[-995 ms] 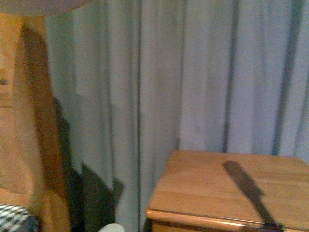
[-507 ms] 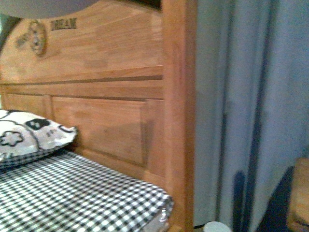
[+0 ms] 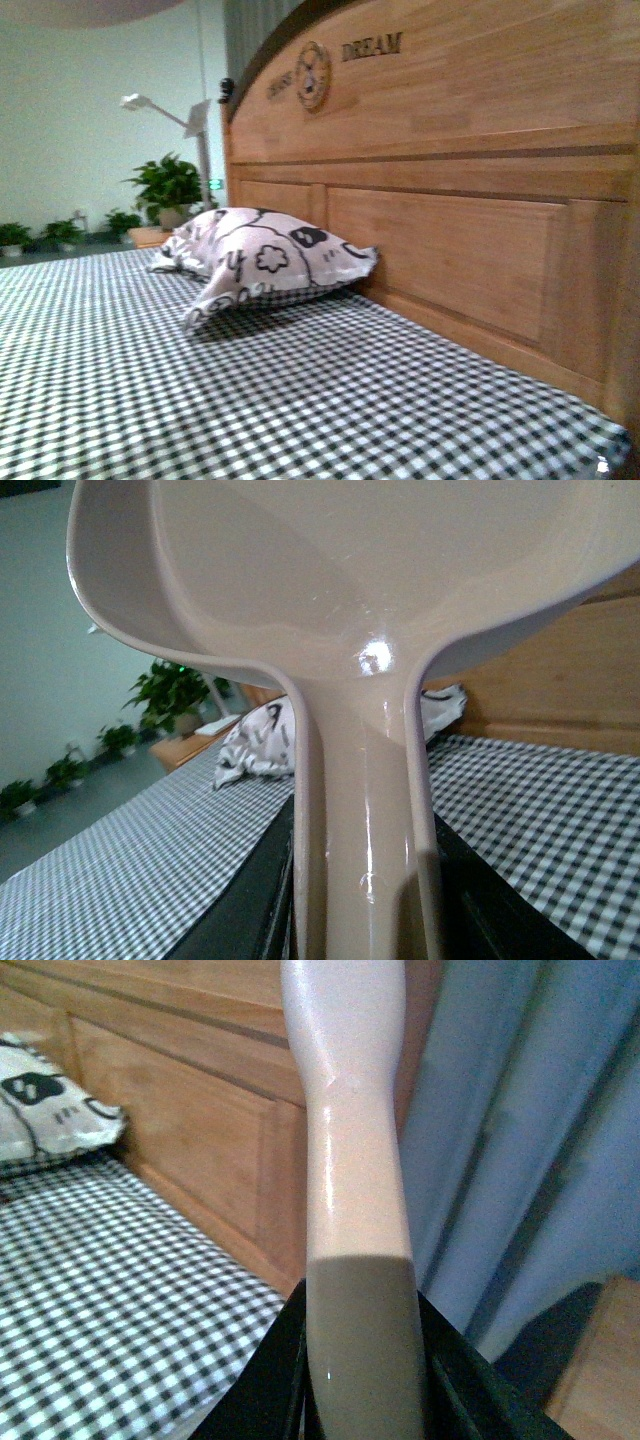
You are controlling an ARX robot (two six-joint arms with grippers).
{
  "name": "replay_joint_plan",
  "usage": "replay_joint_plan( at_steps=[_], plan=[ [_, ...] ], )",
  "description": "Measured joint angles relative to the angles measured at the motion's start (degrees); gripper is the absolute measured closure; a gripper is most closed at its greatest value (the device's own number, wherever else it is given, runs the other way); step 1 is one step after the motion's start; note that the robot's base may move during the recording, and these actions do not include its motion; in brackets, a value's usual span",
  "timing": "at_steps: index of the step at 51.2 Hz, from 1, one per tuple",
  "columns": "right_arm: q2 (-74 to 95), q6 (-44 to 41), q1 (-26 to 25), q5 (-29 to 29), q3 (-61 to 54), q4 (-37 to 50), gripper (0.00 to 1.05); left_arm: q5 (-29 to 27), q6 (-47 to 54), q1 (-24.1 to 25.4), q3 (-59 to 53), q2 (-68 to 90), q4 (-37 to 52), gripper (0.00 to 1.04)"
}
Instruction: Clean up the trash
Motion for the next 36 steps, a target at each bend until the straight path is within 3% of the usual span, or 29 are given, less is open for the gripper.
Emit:
replay_joint_plan(
  at_steps=[36],
  plan=[
    [0.3, -0.4, 0.2, -0.8, 0.0, 0.0, 0.83, -1.0, -0.1, 0.3, -0.1, 0.0, 0.0, 0.77]
  ],
)
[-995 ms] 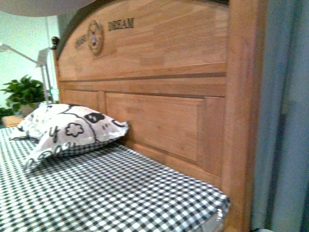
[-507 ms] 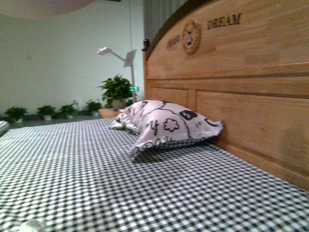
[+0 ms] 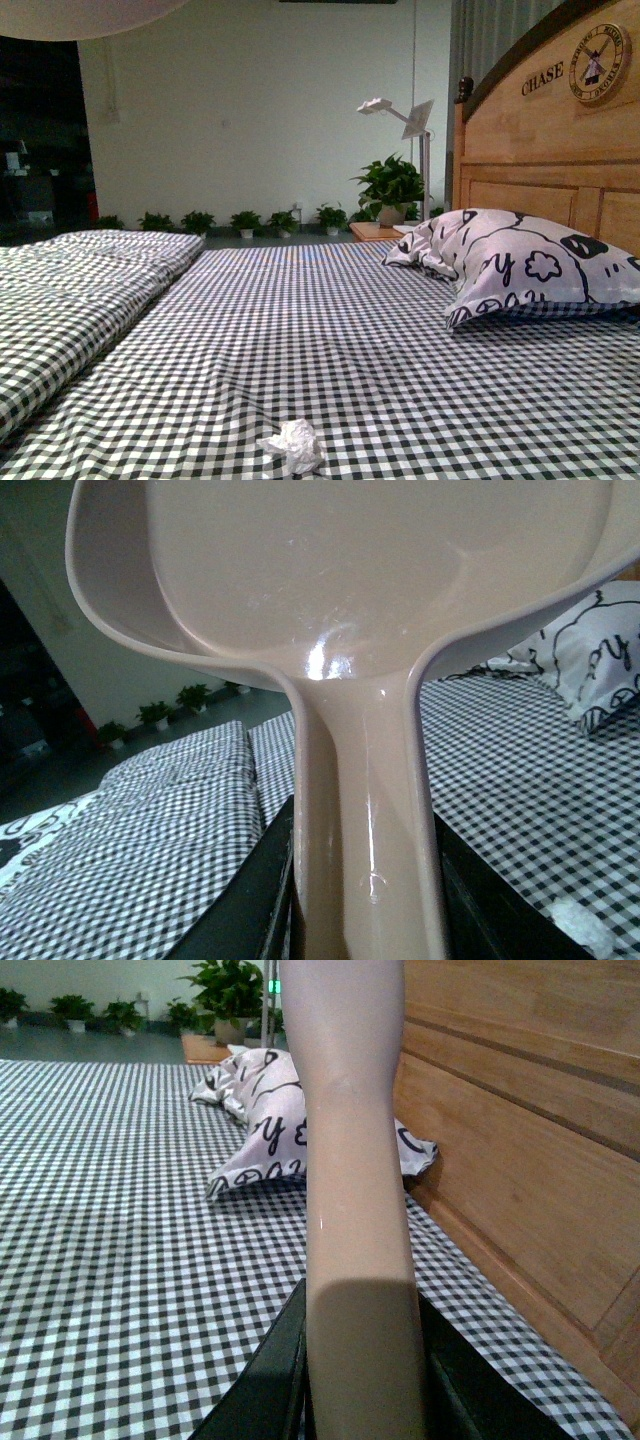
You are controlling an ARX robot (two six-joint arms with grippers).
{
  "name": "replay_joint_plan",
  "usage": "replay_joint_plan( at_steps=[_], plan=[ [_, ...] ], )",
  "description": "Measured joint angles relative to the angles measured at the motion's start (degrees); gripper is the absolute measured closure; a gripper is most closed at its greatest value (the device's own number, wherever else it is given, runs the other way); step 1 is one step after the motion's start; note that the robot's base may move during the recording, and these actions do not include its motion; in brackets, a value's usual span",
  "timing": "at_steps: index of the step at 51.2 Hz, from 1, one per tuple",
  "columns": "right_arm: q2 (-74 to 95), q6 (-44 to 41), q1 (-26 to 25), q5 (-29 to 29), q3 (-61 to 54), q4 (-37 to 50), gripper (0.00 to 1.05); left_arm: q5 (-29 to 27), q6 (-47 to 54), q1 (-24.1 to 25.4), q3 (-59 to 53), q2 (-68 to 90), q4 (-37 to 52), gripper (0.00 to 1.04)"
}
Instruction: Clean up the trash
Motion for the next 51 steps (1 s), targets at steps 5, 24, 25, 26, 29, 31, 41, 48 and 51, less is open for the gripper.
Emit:
replay_joint_plan(
  at_steps=[5, 24, 25, 26, 29, 31, 41, 48, 51],
  plan=[
    [-0.1, 0.0, 0.0, 0.5, 0.0, 0.0, 0.83, 0.3, 0.0, 0.0, 0.0, 0.0, 0.0, 0.77],
    [-0.2, 0.0, -0.2, 1.0, 0.0, 0.0, 0.83, 10.1, -3.7, 8.0, 13.6, 8.4, -39.7, 0.77],
    [-0.2, 0.0, -0.2, 1.0, 0.0, 0.0, 0.83, 11.2, -2.2, 9.4, 14.2, 9.7, -40.7, 0.77],
    [-0.2, 0.0, -0.2, 0.9, 0.0, 0.0, 0.83, 12.0, -1.3, 10.3, 14.6, 10.5, -41.2, 0.77],
    [-0.2, 0.0, -0.2, 0.8, 0.0, 0.0, 0.83, 14.5, 2.5, 12.7, 15.7, 12.6, -42.5, 0.77],
    [-0.2, 0.0, -0.2, 0.8, 0.0, 0.0, 0.83, 16.0, 5.2, 14.0, 16.4, 13.8, -43.5, 0.77],
    [-0.2, 0.0, -0.2, 0.8, 0.0, 0.0, 0.83, 21.4, 18.7, 17.7, 17.3, 18.3, -45.2, 0.77],
    [-0.2, 0.0, -0.2, 0.8, 0.0, 0.0, 0.83, 22.5, 30.6, 20.3, 17.7, 21.8, -45.7, 0.77],
    [-0.2, 0.0, -0.2, 0.8, 0.0, 0.0, 0.83, 22.4, 34.2, 21.6, 17.9, 23.4, -45.7, 0.77]
  ],
)
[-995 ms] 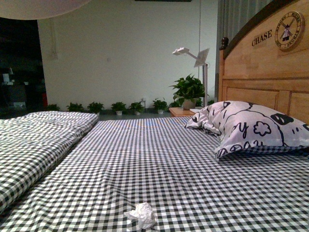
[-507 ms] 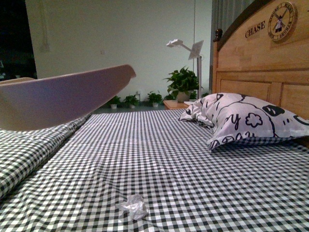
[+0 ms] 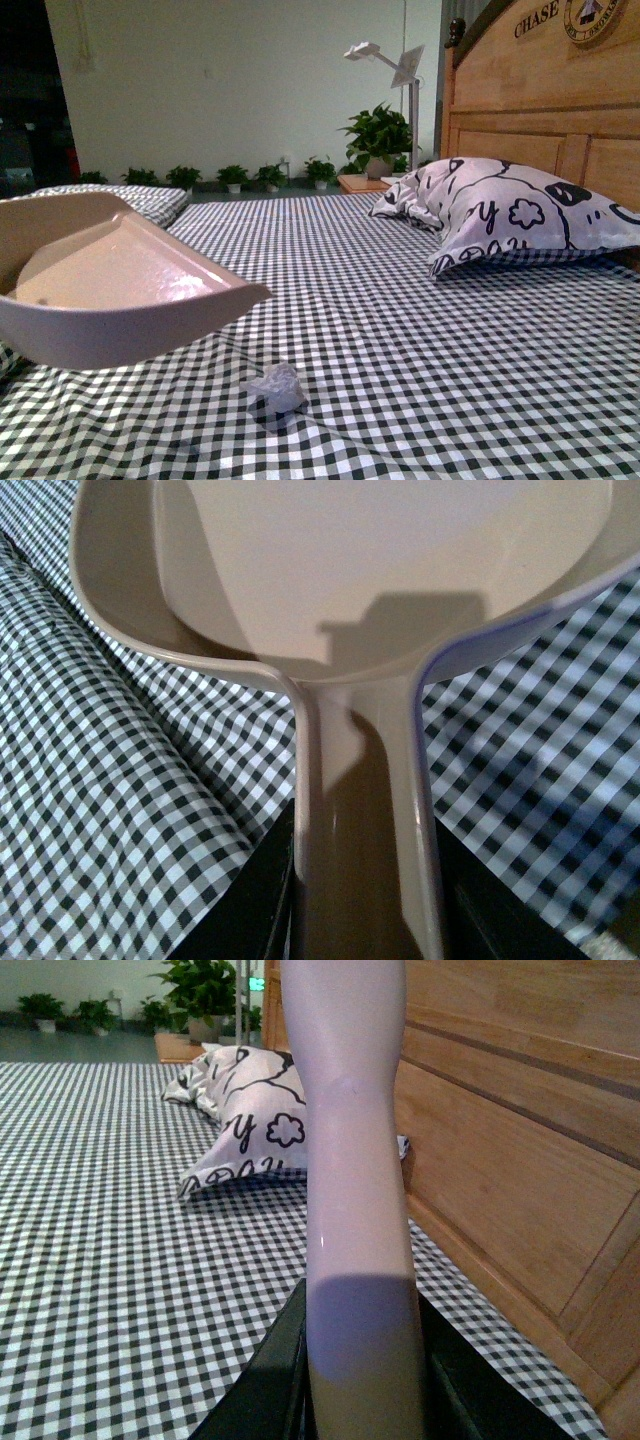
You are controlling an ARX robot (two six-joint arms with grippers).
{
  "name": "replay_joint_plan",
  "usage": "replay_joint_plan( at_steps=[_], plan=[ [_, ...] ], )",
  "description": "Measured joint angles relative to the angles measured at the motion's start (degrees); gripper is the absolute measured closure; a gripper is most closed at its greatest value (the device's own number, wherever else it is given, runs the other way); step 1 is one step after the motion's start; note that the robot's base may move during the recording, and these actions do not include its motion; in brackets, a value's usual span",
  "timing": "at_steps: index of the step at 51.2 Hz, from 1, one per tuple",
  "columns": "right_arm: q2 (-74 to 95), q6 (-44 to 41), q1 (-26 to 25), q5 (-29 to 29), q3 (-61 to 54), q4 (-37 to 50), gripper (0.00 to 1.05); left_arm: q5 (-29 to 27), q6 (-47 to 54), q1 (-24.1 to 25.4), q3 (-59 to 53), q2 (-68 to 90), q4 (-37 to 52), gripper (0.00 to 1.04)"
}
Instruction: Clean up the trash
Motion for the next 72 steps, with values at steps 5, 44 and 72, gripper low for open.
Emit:
replay_joint_plan(
  at_steps=[5, 44, 72],
  plan=[
    [0.0, 0.0, 0.0, 0.0, 0.0, 0.0, 0.83, -0.7, 5.8, 1.8, 0.1, 2.8, 1.1, 0.77],
    [0.0, 0.0, 0.0, 0.0, 0.0, 0.0, 0.83, 3.4, 15.1, 1.4, -0.7, 11.1, -0.1, 0.77],
    [0.0, 0.0, 0.0, 0.0, 0.0, 0.0, 0.83, 2.9, 10.6, -1.7, 8.4, 16.5, -12.3, 0.77]
  ],
)
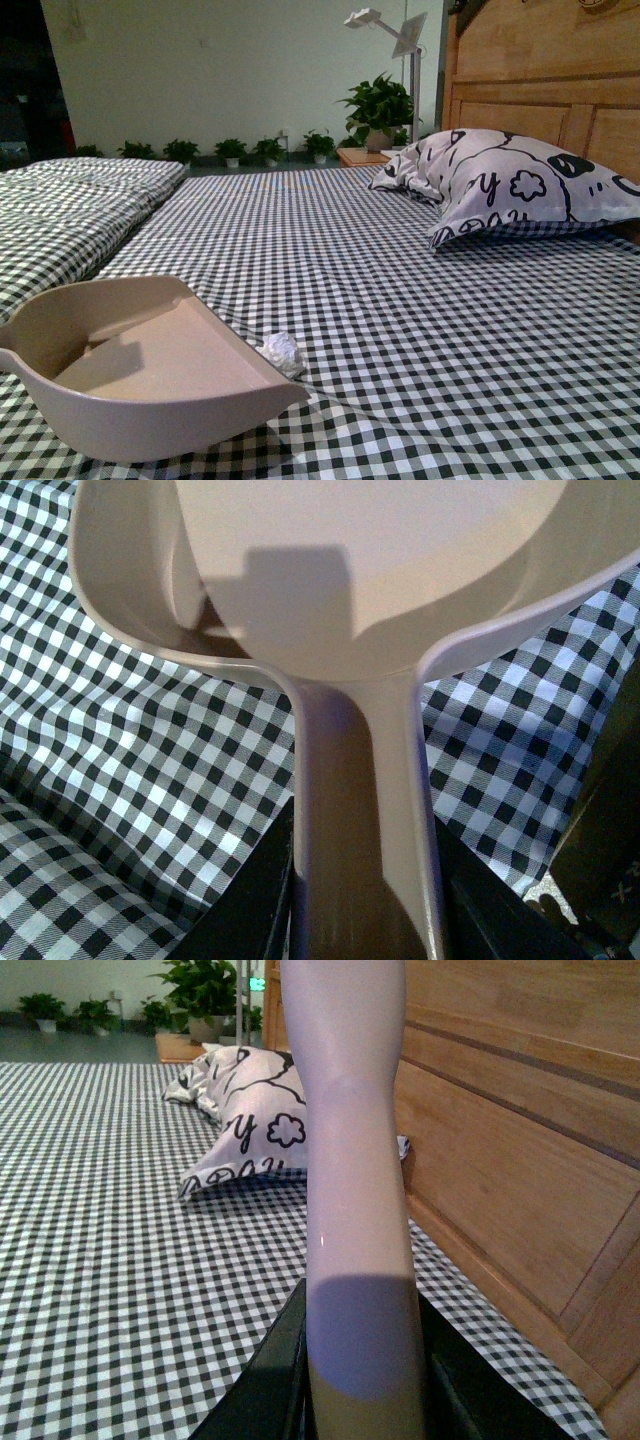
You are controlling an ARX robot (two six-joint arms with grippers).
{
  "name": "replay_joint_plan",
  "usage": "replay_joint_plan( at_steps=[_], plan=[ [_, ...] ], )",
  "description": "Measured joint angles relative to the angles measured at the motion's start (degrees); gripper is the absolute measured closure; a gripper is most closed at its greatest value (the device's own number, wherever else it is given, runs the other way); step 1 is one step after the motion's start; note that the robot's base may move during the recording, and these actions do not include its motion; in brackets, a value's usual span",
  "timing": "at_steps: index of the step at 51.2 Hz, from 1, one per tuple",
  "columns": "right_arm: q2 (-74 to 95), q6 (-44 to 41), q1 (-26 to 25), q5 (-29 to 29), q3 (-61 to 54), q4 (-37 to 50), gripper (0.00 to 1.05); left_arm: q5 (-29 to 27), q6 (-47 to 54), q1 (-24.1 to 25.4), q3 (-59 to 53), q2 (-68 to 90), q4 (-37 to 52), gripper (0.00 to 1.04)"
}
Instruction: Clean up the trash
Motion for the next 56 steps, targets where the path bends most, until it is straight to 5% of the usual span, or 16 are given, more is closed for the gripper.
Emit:
replay_joint_plan(
  at_steps=[56],
  plan=[
    [0.0, 0.0, 0.0, 0.0, 0.0, 0.0, 0.83, -0.9, -1.7, 2.3, -7.6, 4.4, 11.9, 0.77]
  ],
)
